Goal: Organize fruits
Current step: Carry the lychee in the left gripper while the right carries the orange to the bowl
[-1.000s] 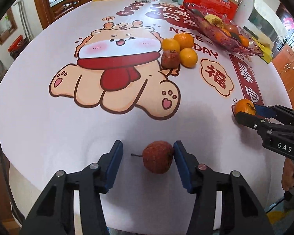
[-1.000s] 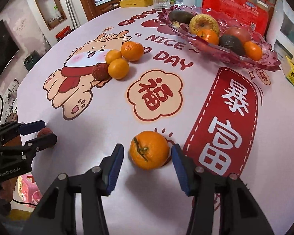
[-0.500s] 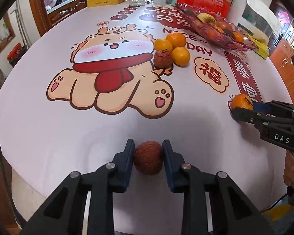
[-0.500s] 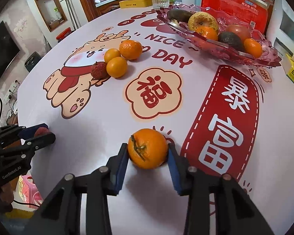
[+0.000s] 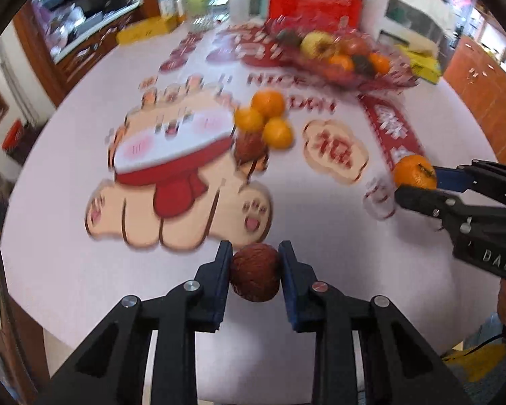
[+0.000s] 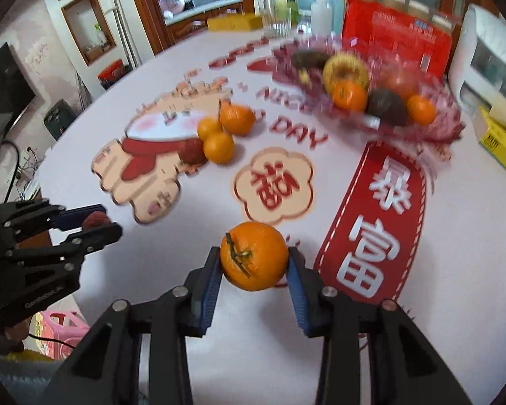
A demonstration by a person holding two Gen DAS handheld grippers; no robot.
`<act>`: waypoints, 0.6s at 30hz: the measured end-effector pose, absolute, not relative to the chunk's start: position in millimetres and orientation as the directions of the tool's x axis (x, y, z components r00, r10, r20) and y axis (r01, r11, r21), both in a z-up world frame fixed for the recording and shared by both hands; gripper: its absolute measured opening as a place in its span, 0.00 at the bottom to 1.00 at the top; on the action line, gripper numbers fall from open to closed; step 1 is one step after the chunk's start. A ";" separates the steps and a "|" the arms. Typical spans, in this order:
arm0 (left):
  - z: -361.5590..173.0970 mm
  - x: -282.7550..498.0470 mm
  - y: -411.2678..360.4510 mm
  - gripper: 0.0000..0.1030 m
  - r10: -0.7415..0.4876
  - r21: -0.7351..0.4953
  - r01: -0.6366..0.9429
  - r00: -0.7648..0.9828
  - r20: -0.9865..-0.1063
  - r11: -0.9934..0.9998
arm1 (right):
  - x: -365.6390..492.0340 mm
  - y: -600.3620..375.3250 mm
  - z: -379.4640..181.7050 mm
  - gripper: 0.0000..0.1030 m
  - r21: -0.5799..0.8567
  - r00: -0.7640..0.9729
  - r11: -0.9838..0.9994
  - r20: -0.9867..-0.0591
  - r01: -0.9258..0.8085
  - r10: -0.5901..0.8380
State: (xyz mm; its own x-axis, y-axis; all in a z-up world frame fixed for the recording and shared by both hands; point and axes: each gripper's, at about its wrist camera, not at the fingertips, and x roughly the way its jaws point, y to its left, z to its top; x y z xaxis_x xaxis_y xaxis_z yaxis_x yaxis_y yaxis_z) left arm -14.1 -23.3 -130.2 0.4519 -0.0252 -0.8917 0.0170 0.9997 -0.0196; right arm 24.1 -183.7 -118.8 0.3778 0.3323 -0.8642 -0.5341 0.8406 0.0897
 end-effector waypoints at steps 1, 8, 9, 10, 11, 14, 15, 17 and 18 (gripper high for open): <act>-118.5 -8.5 -26.6 0.25 -0.021 -0.006 0.036 0.459 -0.888 0.999 | 24.1 -184.0 -112.2 0.37 0.088 0.389 0.842 -0.858 -0.532 0.335; -46.1 29.0 -37.9 0.25 -0.035 0.021 0.102 0.520 -0.854 0.995 | 32.0 -195.6 -52.8 0.37 0.082 0.490 0.869 -0.798 -0.488 0.351; -36.3 35.2 -38.8 0.25 -0.039 0.021 0.107 0.527 -0.849 0.994 | 34.0 -197.8 -43.7 0.37 0.080 0.505 0.873 -0.789 -0.480 0.350; -25.2 42.3 -40.3 0.25 -0.039 0.025 0.112 0.535 -0.844 0.993 | 36.9 -200.7 -33.4 0.37 0.080 0.519 0.877 -0.779 -0.474 0.352; -14.5 49.3 -41.8 0.25 -0.036 0.033 0.117 0.543 -0.839 0.993 | 40.8 -203.3 -23.9 0.37 0.082 0.529 0.881 -0.772 -0.466 0.352; 20.7 73.4 -48.8 0.25 -0.016 0.072 0.133 0.565 -0.825 0.988 | 54.8 -212.7 5.1 0.37 0.097 0.553 0.889 -0.751 -0.448 0.361; 30.0 79.6 -51.0 0.25 -0.013 0.076 0.134 0.567 -0.824 0.988 | 62.3 -216.8 17.9 0.37 0.098 0.563 0.892 -0.743 -0.442 0.361; 53.8 94.9 -56.5 0.25 0.002 0.110 0.148 0.588 -0.809 0.983 | 74.7 -222.4 38.9 0.37 0.088 0.586 0.896 -0.728 -0.435 0.356; 64.5 101.7 -58.7 0.25 0.008 0.125 0.155 0.599 -0.800 0.980 | 81.2 -226.1 49.5 0.37 0.083 0.600 0.899 -0.718 -0.430 0.353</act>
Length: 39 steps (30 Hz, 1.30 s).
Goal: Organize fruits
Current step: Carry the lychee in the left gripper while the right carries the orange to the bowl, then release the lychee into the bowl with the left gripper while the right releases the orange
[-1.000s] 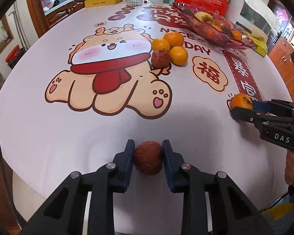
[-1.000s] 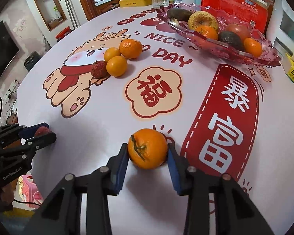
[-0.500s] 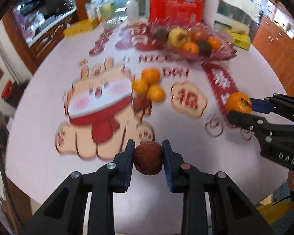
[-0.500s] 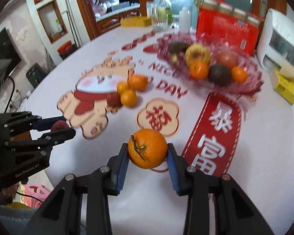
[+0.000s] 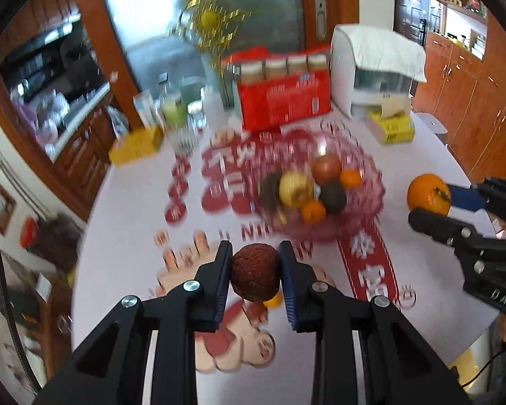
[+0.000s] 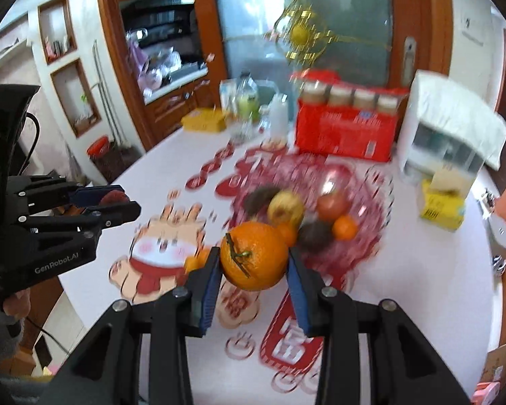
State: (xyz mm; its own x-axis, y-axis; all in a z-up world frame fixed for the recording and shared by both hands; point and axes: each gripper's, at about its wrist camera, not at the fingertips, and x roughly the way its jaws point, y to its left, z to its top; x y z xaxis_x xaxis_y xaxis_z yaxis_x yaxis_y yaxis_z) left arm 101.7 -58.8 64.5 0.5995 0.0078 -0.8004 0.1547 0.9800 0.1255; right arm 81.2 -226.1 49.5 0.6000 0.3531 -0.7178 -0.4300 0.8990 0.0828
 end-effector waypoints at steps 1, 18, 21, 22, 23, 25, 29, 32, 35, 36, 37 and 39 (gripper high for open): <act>78.0 110.9 -62.2 0.25 0.015 0.145 0.162 0.616 -0.788 0.976 | 88.4 -230.1 60.4 0.37 0.078 0.614 0.903 -0.708 -0.423 0.349; 53.6 263.1 -109.1 0.26 -0.042 0.159 0.274 0.607 -0.794 0.948 | 224.5 -252.3 21.2 0.37 0.100 0.615 0.972 -0.759 -0.214 0.214; 12.7 284.4 -112.4 0.26 -0.074 0.124 0.305 0.564 -0.823 0.944 | 237.6 -248.5 -18.5 0.37 0.132 0.568 0.977 -0.797 -0.169 0.206; -5.5 295.6 -112.7 0.26 -0.085 0.106 0.313 0.538 -0.838 0.944 | 239.9 -247.0 -27.8 0.37 0.133 0.556 0.978 -0.807 -0.160 0.201; -16.0 299.7 -112.9 0.26 -0.092 0.094 0.317 0.526 -0.846 0.944 | 243.4 -245.1 -40.0 0.37 0.136 0.539 0.979 -0.819 -0.149 0.196; -43.5 313.9 -112.8 0.26 -0.109 0.066 0.325 0.492 -0.864 0.943 | 249.9 -241.5 -63.2 0.37 0.135 0.504 0.982 -0.844 -0.130 0.183; -86.7 334.5 -115.6 0.26 -0.117 0.047 0.335 0.452 -0.884 0.941 | 257.8 -235.2 -93.3 0.37 0.142 0.460 0.985 -0.871 -0.098 0.172; -109.3 341.7 -117.7 0.26 -0.114 0.050 0.347 0.436 -0.893 0.936 | 260.6 -228.7 -105.7 0.38 0.140 0.443 0.986 -0.881 -0.088 0.165; -124.0 343.7 -118.1 0.26 -0.114 0.054 0.360 0.430 -0.895 0.931 | 264.5 -223.7 -113.0 0.39 0.132 0.437 0.988 -0.886 -0.083 0.155; -123.3 343.8 -116.7 0.26 -0.119 0.055 0.363 0.438 -0.891 0.930 | 265.4 -221.9 -114.4 0.39 0.126 0.440 0.989 -0.886 -0.082 0.149; -124.9 345.0 -116.3 0.26 -0.120 0.055 0.367 0.436 -0.892 0.928 | 266.3 -220.4 -115.2 0.39 0.115 0.447 0.990 -0.884 -0.082 0.140; -126.9 348.0 -114.4 0.26 -0.125 0.049 0.370 0.433 -0.893 0.928 | 268.4 -217.2 -117.1 0.40 0.100 0.449 0.991 -0.884 -0.087 0.128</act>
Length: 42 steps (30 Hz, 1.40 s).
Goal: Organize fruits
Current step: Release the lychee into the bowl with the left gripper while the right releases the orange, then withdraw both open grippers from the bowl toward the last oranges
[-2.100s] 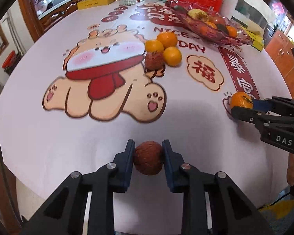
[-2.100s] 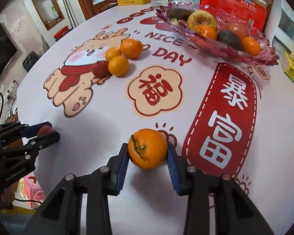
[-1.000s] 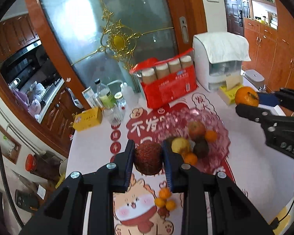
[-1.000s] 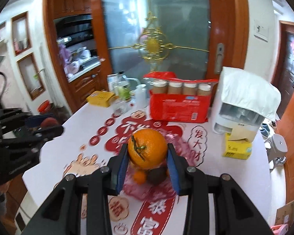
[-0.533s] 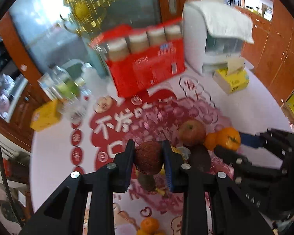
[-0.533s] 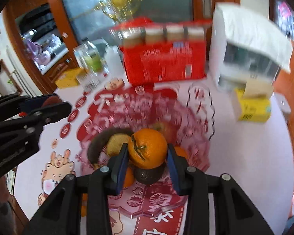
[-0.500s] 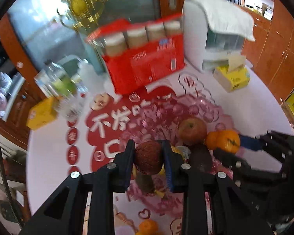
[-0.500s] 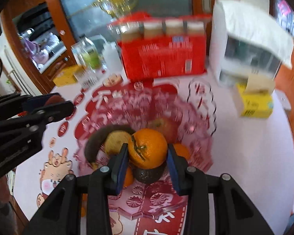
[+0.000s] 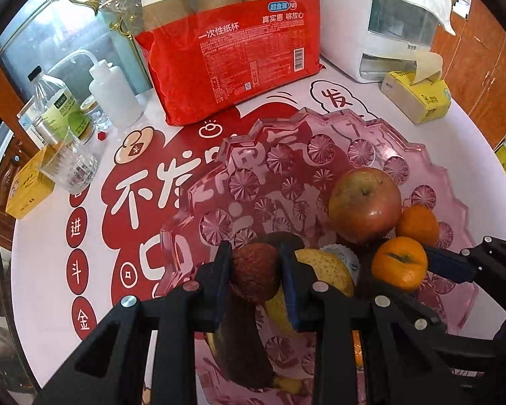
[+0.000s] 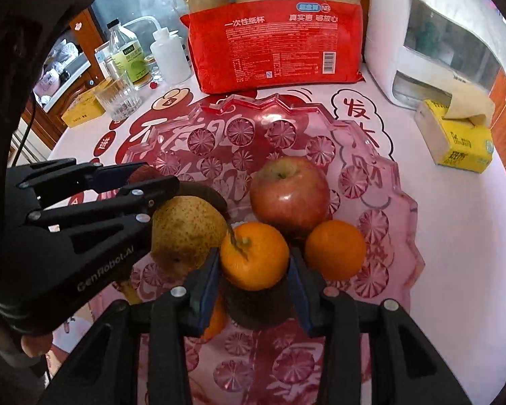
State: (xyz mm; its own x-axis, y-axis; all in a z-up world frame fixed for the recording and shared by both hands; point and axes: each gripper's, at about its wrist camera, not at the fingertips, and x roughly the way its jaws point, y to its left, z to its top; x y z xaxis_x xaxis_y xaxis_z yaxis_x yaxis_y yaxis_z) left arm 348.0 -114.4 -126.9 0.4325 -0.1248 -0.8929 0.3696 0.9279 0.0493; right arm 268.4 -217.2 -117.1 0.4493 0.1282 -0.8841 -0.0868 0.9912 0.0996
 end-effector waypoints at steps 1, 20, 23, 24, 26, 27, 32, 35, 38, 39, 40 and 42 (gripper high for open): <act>-128.4 348.9 -113.7 0.27 -0.123 0.051 0.369 0.433 -0.893 0.928 | 270.0 -215.4 -118.0 0.40 0.099 0.447 0.991 -0.885 -0.088 0.129; -100.4 322.4 -72.5 0.73 -0.101 0.072 0.303 0.518 -0.850 0.950 | 247.4 -204.6 -95.7 0.52 0.127 0.517 0.990 -0.845 -0.055 0.137; -87.8 312.1 -66.4 0.73 -0.122 0.048 0.298 0.523 -0.843 0.953 | 236.8 -205.4 -88.1 0.52 0.134 0.522 0.990 -0.842 -0.036 0.133; -82.9 308.5 -64.2 0.73 -0.134 0.034 0.298 0.526 -0.840 0.954 | 232.7 -205.8 -85.1 0.52 0.140 0.525 0.990 -0.841 -0.026 0.132; -70.5 299.6 -59.7 0.74 -0.159 0.010 0.296 0.539 -0.827 0.955 | 225.9 -207.0 -80.5 0.52 0.151 0.526 0.988 -0.840 -0.013 0.135; -66.1 296.0 -58.4 0.75 -0.165 0.004 0.295 0.546 -0.821 0.956 | 220.7 -207.6 -76.8 0.52 0.159 0.528 0.987 -0.838 -0.004 0.137; -37.0 267.4 -47.9 0.77 -0.216 -0.042 0.299 0.579 -0.786 0.953 | 200.4 -208.6 -57.9 0.52 0.160 0.557 0.987 -0.821 0.015 0.124; -24.3 249.9 -43.5 0.78 -0.214 -0.039 0.292 0.596 -0.774 0.956 | 189.8 -208.1 -45.0 0.52 0.155 0.577 0.988 -0.809 0.016 0.118; -14.8 231.7 -40.1 0.78 -0.213 -0.038 0.287 0.608 -0.765 0.957 | 178.5 -207.8 -32.4 0.52 0.151 0.599 0.988 -0.792 0.006 0.117; -13.0 227.6 -39.1 0.78 -0.210 -0.036 0.285 0.609 -0.764 0.958 | 172.6 -207.6 -27.1 0.52 0.150 0.610 0.989 -0.783 0.002 0.117; -9.9 219.6 -38.1 0.78 -0.201 -0.029 0.278 0.614 -0.764 0.960 | 169.1 -207.7 -23.9 0.52 0.149 0.617 0.989 -0.778 -0.001 0.118; -4.1 206.4 -35.8 0.78 -0.189 -0.021 0.268 0.624 -0.758 0.963 | 160.1 -207.6 -17.2 0.52 0.147 0.628 0.989 -0.769 -0.010 0.120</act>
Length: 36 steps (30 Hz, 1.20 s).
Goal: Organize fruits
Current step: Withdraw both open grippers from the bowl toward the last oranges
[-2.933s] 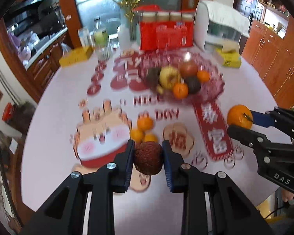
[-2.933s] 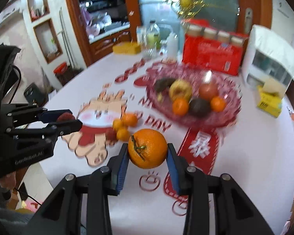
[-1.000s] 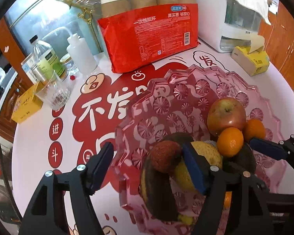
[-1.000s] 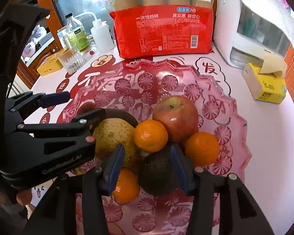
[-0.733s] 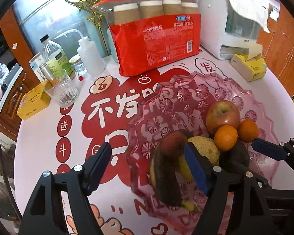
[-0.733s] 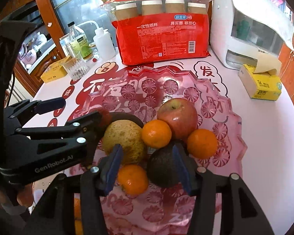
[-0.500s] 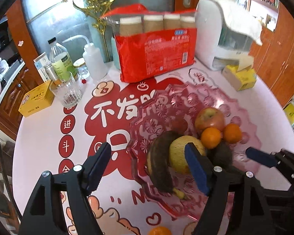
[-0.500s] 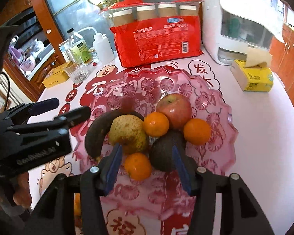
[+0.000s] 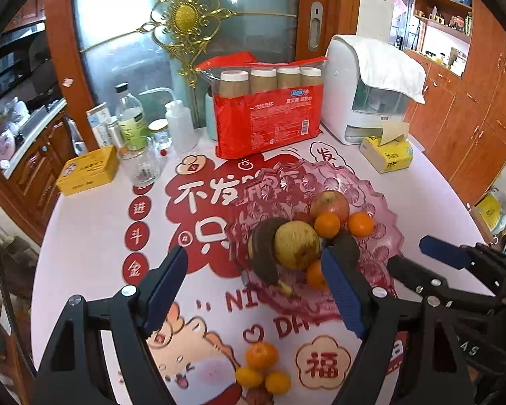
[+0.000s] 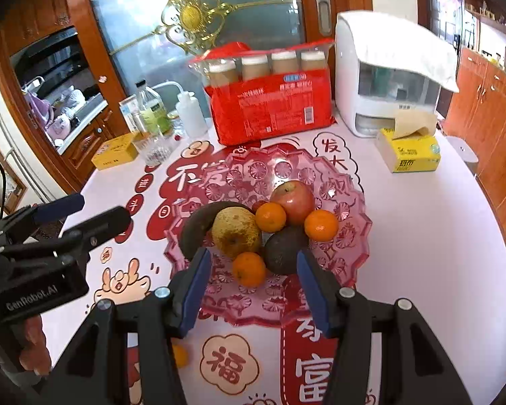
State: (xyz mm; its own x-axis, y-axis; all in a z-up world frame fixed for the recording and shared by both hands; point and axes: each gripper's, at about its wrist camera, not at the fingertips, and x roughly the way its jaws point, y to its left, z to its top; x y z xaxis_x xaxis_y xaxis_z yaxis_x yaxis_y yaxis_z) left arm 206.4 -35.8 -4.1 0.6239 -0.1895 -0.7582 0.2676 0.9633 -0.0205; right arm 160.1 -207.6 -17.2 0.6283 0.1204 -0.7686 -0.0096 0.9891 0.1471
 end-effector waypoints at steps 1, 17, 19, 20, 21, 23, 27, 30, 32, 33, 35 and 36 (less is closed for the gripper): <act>-1.0 199.2 -34.9 0.78 -0.183 -0.016 0.262 0.628 -0.757 0.965 | 153.0 -207.3 -13.2 0.52 0.146 0.635 0.989 -0.763 -0.015 0.122; 41.6 56.7 -47.0 0.78 -0.140 0.028 0.233 0.672 -0.727 0.972 | 30.8 -223.8 38.4 0.52 0.159 0.707 0.985 -0.689 -0.064 0.158; 43.1 40.8 -46.7 0.78 -0.134 0.030 0.226 0.675 -0.725 0.974 | 17.2 -224.4 40.3 0.52 0.158 0.714 0.984 -0.681 -0.078 0.165; 43.3 34.7 -46.2 0.78 -0.127 0.035 0.220 0.677 -0.725 0.975 | 12.7 -223.5 39.8 0.52 0.156 0.713 0.984 -0.681 -0.083 0.169; 43.1 27.5 -45.3 0.78 -0.117 0.042 0.212 0.681 -0.723 0.976 | 8.5 -222.9 38.7 0.52 0.155 0.709 0.984 -0.683 -0.090 0.173; 41.0 17.7 -42.2 0.78 -0.104 0.049 0.201 0.683 -0.723 0.978 | 0.7 -218.9 34.6 0.52 0.155 0.699 0.982 -0.691 -0.109 0.187; 29.2 8.2 -34.8 0.78 -0.067 0.068 0.176 0.664 -0.745 0.982 | -7.2 -212.5 22.2 0.52 0.170 0.673 0.976 -0.707 -0.136 0.217; 14.4 9.2 -25.4 0.78 -0.041 0.077 0.157 0.635 -0.771 0.985 | -3.5 -206.7 10.5 0.52 0.171 0.643 0.974 -0.731 -0.151 0.228; 3.7 13.8 -19.5 0.78 -0.028 0.083 0.151 0.613 -0.790 0.985 | 1.2 -202.5 0.9 0.52 0.170 0.624 0.973 -0.747 -0.156 0.231; -2.0 16.1 -16.5 0.78 -0.020 0.087 0.149 0.601 -0.799 0.985 | 2.1 -201.1 -3.3 0.52 0.167 0.617 0.973 -0.753 -0.157 0.229; -11.0 20.8 -11.3 0.78 -0.015 0.092 0.153 0.582 -0.813 0.984 | 8.2 -197.5 -12.4 0.52 0.163 0.596 0.974 -0.771 -0.157 0.225; -14.9 23.8 -8.3 0.78 -0.012 0.094 0.155 0.573 -0.819 0.983 | 11.3 -196.4 -15.6 0.52 0.164 0.586 0.973 -0.777 -0.160 0.227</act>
